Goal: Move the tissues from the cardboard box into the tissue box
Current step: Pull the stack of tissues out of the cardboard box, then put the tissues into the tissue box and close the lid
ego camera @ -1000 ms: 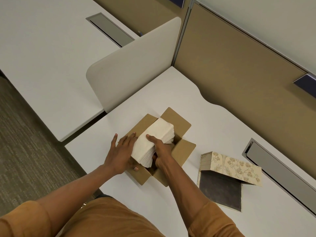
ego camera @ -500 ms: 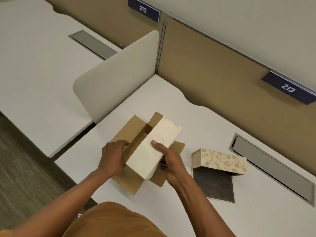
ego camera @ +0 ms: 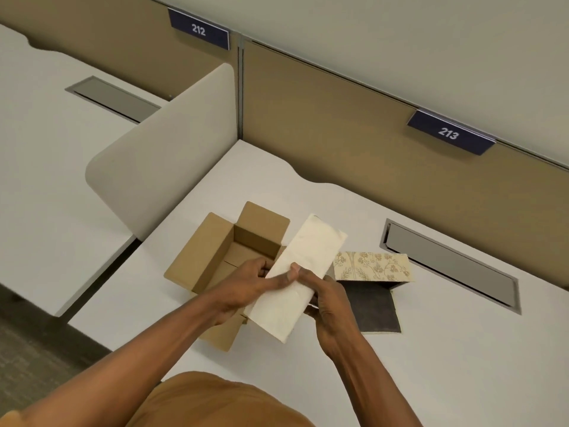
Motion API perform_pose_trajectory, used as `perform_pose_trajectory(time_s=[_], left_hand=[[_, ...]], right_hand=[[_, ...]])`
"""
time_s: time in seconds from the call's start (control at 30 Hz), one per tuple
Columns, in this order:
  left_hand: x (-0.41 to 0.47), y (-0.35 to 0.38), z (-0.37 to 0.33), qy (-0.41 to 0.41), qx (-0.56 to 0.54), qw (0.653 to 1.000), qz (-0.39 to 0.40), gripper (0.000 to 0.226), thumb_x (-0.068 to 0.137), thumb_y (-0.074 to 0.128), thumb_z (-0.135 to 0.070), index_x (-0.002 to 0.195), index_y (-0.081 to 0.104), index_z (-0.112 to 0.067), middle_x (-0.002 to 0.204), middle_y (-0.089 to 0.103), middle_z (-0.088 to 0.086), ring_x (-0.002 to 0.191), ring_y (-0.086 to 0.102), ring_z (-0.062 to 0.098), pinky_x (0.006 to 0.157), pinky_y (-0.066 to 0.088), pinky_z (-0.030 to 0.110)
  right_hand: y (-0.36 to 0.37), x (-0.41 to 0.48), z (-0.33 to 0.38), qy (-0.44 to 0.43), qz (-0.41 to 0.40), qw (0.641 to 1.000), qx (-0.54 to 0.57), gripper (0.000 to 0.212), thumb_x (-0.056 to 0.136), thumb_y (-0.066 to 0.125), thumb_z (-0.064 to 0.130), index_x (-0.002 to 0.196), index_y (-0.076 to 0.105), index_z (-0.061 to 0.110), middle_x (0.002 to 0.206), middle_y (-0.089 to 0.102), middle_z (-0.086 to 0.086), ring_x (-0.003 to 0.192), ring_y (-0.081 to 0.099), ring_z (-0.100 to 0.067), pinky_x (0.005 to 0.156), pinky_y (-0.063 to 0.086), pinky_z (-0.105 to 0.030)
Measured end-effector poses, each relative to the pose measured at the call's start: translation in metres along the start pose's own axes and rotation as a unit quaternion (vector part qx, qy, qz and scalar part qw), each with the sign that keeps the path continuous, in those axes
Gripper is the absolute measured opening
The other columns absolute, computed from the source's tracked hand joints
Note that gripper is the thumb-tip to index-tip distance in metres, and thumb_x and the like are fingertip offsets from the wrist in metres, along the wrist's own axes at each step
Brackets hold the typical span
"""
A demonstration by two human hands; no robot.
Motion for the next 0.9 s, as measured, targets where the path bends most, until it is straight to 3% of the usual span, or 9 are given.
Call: perform_pose_trajectory(time_s=[0.13,0.27,0.43,0.6,0.9], left_hand=[[0.0,0.015,0.006,-0.005,-0.027,0.997,0.072,0.074,0.077,0.089,-0.058,0.134,0.067,-0.017,0.126,0.082,0.005,0.116,0.079,0.027,0.109,0.06,0.057],[-0.002,0.03,0.004,-0.015,-0.067,0.993,0.101,0.071,0.081,0.083,-0.051,0.139,0.061,-0.016,0.127,0.081,0.005,0.117,0.079,0.025,0.104,0.063,0.048],[-0.002,0.033,0.004,-0.029,-0.081,0.987,0.133,0.064,0.093,0.076,-0.048,0.146,0.059,-0.018,0.135,0.078,0.009,0.127,0.074,0.032,0.112,0.058,0.051],[-0.001,0.037,0.005,-0.029,-0.079,0.985,0.15,0.06,0.096,0.075,-0.046,0.146,0.059,-0.018,0.137,0.077,0.008,0.128,0.073,0.032,0.106,0.061,0.044],[0.003,0.043,0.006,-0.038,-0.061,0.985,0.155,0.071,0.086,0.08,-0.05,0.14,0.061,-0.01,0.132,0.078,0.012,0.122,0.075,0.033,0.106,0.06,0.047]], right_hand=[[-0.012,-0.011,0.002,-0.005,-0.021,0.999,0.032,0.044,0.083,0.089,0.034,0.12,0.073,0.018,0.114,0.083,-0.004,0.106,0.078,-0.028,0.086,0.062,-0.042],[-0.023,-0.015,0.0,-0.015,-0.034,0.997,0.066,0.032,0.084,0.087,0.034,0.112,0.074,0.025,0.111,0.085,-0.002,0.109,0.078,-0.028,0.089,0.061,-0.042],[-0.036,-0.013,0.003,-0.028,-0.054,0.993,0.101,0.032,0.083,0.089,0.031,0.112,0.077,0.023,0.114,0.085,-0.003,0.115,0.077,-0.033,0.11,0.056,-0.059],[-0.038,-0.009,0.007,-0.042,-0.073,0.991,0.106,0.057,0.073,0.096,0.042,0.122,0.076,0.02,0.117,0.084,-0.004,0.115,0.078,-0.034,0.106,0.058,-0.064],[-0.042,-0.005,0.014,-0.026,-0.08,0.984,0.156,0.04,0.079,0.093,0.027,0.113,0.078,0.016,0.112,0.084,-0.013,0.11,0.078,-0.041,0.101,0.057,-0.072]])
Point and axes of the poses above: each hand's wrist, its own x-axis towards the middle knuckle, its own y-axis out of the palm, z = x × y, the point moved 2 cm from there along x, towards the middle knuckle
